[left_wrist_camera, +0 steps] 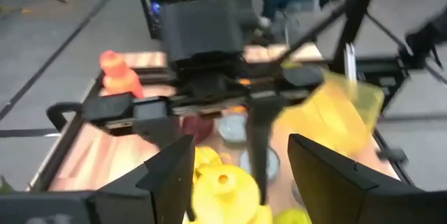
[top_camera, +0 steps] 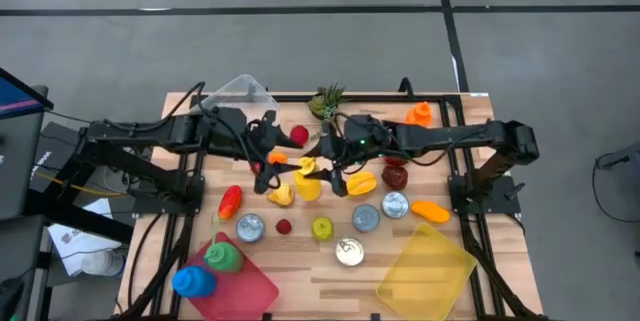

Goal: Pick & Place Food Item
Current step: Put the yellow water bottle into the red bin

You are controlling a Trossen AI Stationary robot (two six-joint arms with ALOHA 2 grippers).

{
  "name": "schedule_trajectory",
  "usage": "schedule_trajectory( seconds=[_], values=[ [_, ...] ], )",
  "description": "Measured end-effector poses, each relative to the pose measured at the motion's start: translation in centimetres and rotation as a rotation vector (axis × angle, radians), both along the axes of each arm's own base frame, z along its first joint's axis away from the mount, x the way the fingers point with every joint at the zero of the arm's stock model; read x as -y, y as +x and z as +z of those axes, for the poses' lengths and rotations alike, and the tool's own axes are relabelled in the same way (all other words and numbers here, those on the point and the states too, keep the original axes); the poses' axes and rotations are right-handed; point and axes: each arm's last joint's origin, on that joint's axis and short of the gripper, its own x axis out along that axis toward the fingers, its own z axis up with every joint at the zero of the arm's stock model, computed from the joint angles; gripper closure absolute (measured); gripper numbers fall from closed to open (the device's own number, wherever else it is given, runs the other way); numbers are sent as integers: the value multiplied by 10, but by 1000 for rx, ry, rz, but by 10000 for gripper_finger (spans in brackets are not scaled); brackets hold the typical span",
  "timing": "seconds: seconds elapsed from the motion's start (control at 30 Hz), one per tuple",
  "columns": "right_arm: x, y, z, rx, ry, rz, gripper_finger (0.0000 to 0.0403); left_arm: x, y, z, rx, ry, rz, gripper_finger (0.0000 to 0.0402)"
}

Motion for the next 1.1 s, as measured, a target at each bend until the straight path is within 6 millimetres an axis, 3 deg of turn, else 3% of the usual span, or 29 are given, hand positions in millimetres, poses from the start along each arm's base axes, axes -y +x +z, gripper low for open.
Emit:
schedule_trajectory(
  seconds=[0.33, 0.83, 1.1],
  values=[
    [-3, 5, 8, 29, -14, 16, 185, 10, 6, -14, -101, 36, 7, 182],
    [-9, 4, 10, 41, -33, 43, 185, 9, 4, -7, -42, 16, 39, 181],
    [-9, 4, 10, 44, -33, 42, 185, 10, 14, -15, -79, 20, 39, 180]
  ],
)
